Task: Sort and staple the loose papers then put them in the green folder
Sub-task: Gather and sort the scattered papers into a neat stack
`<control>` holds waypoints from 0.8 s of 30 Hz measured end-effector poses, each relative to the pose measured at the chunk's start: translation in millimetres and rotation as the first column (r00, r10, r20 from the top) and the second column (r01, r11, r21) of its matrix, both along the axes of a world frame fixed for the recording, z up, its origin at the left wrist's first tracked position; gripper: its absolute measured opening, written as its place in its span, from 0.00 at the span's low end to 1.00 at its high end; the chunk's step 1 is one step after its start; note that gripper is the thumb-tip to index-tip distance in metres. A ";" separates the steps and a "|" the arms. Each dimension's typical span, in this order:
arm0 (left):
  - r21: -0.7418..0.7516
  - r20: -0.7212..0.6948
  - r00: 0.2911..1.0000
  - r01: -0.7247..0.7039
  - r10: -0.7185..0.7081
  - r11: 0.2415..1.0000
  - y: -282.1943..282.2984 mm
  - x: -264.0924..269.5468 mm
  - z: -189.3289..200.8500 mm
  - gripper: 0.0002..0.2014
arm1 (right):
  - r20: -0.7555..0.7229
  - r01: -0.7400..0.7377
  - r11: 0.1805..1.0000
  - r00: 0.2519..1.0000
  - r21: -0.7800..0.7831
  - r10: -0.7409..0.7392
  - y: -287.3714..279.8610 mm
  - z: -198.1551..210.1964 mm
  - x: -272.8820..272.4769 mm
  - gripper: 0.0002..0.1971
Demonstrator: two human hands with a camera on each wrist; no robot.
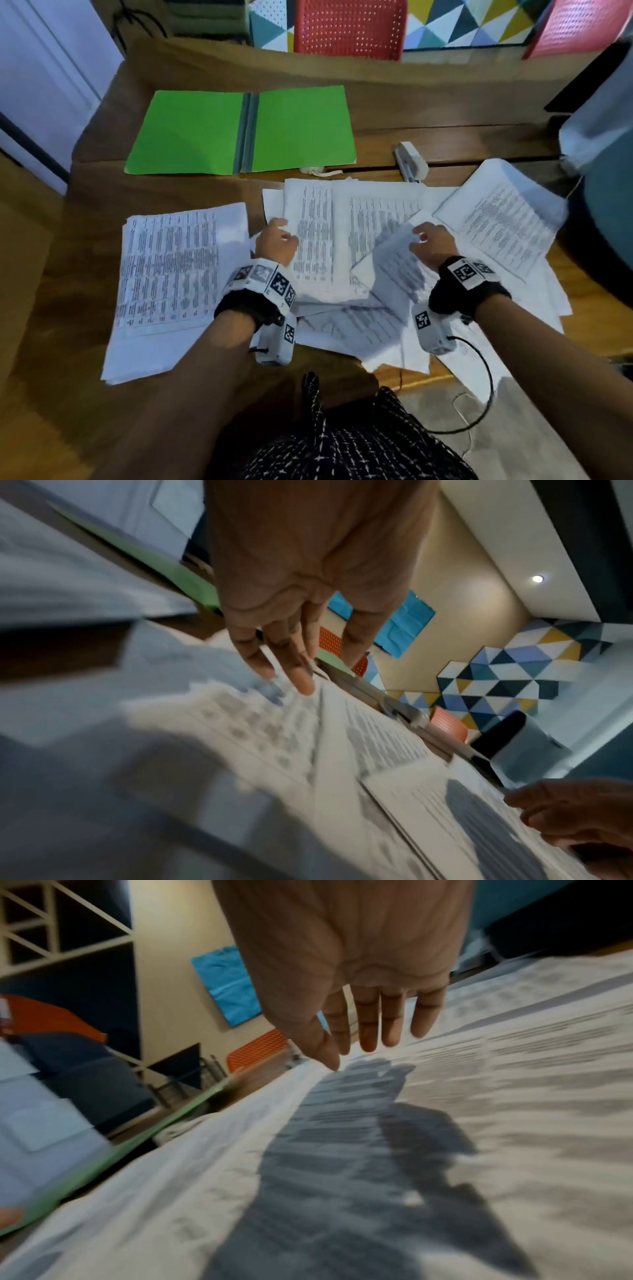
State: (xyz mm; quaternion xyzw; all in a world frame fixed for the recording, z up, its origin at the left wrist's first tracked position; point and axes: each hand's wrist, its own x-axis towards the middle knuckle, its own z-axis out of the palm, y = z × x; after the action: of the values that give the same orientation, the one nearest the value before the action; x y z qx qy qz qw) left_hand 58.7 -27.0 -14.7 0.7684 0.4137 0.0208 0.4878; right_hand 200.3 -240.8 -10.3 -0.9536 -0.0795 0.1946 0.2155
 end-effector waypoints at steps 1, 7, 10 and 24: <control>-0.025 0.000 1.000 0.027 -0.027 0.999 -16.9 12.7 -2.7 0.22 | -0.001 0.041 0.998 0.999 -0.047 -0.041 -19.8 -2.6 11.1 0.19; -0.059 -0.301 0.860 0.413 -0.411 0.909 -96.3 71.2 -36.4 0.27 | -0.065 0.075 0.942 0.993 -0.327 -0.101 -103.0 -23.9 47.1 0.37; -0.109 -0.314 0.813 0.483 -0.491 0.869 -117.8 90.7 -48.7 0.31 | -0.100 -0.018 0.961 0.995 -0.276 -0.010 -109.2 -33.4 56.2 0.34; -0.220 -0.202 0.962 -0.229 0.185 0.948 -65.2 89.3 -26.4 0.23 | 0.029 -0.216 0.942 0.973 -0.256 0.231 -95.8 -32.8 110.1 0.31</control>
State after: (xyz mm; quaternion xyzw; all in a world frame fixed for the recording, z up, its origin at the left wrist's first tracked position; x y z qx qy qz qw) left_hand 147.9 -92.2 -41.2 0.6542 0.5338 -0.0478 0.5336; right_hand 310.4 -336.6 -43.2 -0.9633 -0.1682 0.1981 0.0673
